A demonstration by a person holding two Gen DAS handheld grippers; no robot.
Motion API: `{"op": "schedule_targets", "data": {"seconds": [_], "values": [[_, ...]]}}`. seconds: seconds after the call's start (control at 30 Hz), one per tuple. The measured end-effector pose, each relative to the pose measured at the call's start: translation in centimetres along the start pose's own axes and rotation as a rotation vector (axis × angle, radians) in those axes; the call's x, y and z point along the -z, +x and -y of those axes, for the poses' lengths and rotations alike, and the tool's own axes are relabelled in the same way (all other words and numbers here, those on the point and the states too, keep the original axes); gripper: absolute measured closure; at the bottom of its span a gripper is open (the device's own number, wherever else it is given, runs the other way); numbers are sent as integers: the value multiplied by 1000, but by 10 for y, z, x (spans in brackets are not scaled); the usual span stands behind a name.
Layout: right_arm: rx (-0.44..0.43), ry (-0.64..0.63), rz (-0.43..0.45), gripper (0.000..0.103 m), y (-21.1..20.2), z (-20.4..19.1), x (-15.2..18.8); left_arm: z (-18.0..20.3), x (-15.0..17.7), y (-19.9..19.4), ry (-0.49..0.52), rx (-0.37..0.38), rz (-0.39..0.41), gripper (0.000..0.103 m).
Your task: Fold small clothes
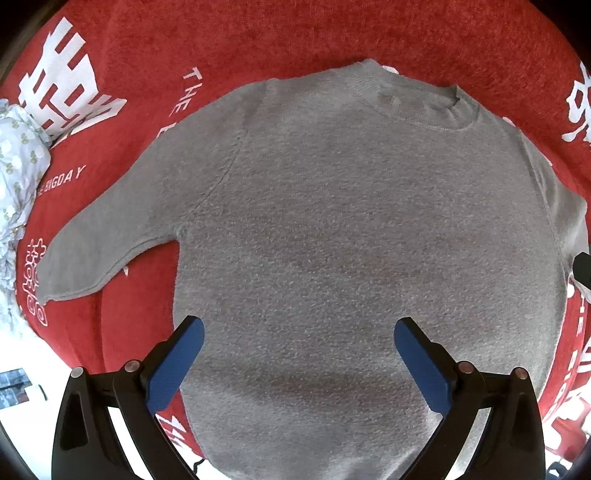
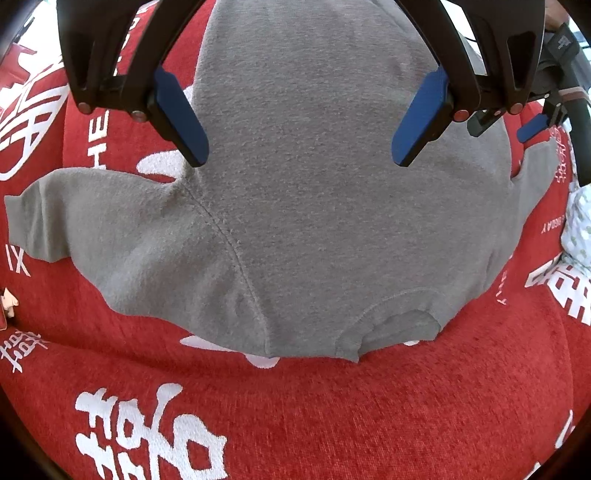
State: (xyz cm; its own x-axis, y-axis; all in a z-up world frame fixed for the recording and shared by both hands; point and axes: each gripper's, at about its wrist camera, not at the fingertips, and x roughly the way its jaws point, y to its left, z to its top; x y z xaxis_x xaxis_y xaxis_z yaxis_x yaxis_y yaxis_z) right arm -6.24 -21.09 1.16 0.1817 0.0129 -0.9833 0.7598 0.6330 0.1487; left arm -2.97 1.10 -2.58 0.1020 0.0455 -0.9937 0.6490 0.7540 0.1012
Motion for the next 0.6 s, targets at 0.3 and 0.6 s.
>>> {"op": "schedule_targets", "data": {"seconds": [0.3,0.6], "values": [[-3,8,-5,3,0,0,-1,-2,0,-1,3,3,4,0],[-3,6,-2,3,1,-2,0,-3,0,-1,0,-1,6,0]]}}
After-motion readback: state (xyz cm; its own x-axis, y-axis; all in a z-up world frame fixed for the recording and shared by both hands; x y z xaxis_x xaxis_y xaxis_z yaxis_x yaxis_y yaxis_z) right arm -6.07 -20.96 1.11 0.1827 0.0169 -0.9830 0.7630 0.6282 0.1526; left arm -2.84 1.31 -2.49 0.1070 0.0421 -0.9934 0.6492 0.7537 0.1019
